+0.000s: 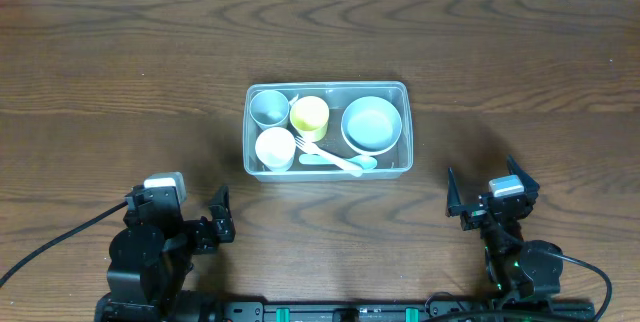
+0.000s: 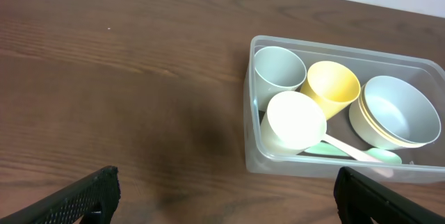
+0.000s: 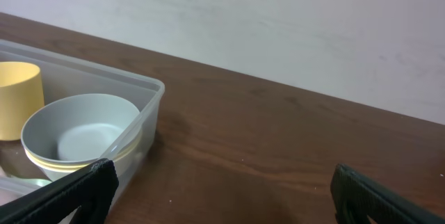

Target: Pack container

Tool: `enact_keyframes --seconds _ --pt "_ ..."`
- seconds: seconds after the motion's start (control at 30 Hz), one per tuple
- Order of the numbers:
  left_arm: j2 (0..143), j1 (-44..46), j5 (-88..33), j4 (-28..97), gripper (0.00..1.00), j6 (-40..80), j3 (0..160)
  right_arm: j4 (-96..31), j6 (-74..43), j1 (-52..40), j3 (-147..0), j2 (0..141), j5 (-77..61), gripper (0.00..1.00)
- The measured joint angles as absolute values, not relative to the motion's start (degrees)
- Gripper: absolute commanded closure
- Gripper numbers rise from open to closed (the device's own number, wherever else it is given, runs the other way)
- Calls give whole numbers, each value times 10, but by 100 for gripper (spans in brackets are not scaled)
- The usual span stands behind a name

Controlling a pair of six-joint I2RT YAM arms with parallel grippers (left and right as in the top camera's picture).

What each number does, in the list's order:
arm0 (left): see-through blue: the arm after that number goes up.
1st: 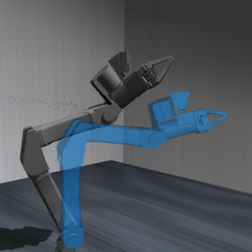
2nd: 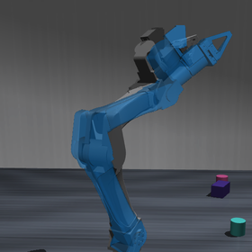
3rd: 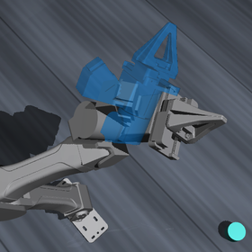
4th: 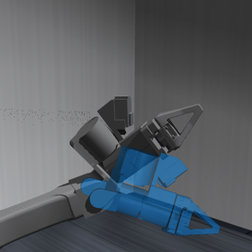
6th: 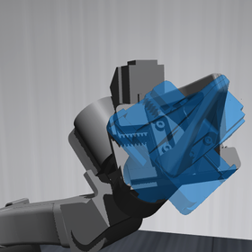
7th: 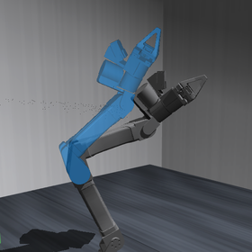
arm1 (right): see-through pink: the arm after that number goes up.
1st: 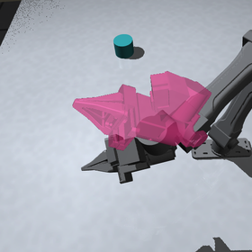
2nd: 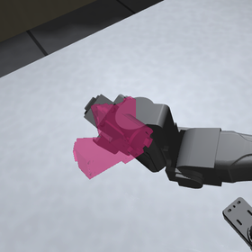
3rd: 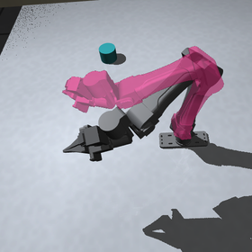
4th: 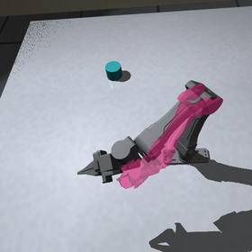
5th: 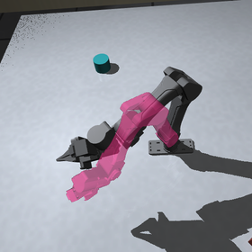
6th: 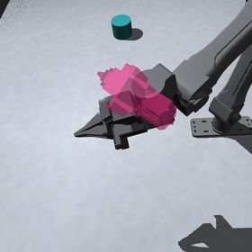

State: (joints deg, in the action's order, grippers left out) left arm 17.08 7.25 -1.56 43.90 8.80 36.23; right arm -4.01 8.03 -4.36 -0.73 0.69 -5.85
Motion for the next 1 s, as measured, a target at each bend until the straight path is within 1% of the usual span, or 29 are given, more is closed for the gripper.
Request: enact_keyframes --seconds 0.07,0.2,0.33,0.4,0.53,0.77,0.8,0.87,1.0 --pt "171 72 -16 448 2 88 362 -40 80 -44 -7 7 -58 1" --pt "158 72 -16 503 2 88 359 -40 80 -44 -7 7 -59 1" --pt "103 72 -11 476 2 88 314 -40 80 -44 -7 7 -59 1" --pt "72 71 -8 428 2 88 273 -40 80 -44 -7 7 -60 1" --pt "18 60 -4 289 2 77 177 -40 80 -44 -7 7 -60 1" --pt "6 45 2 17 2 42 51 -39 81 -44 -7 7 -60 1" --pt "5 45 2 -7 2 36 41 -40 80 -44 -7 7 -60 1" --pt "5 45 2 -37 2 25 21 -40 80 -44 -7 7 -60 1" --pt "7 45 2 1 2 13 6 -40 80 -44 -7 7 -60 1"
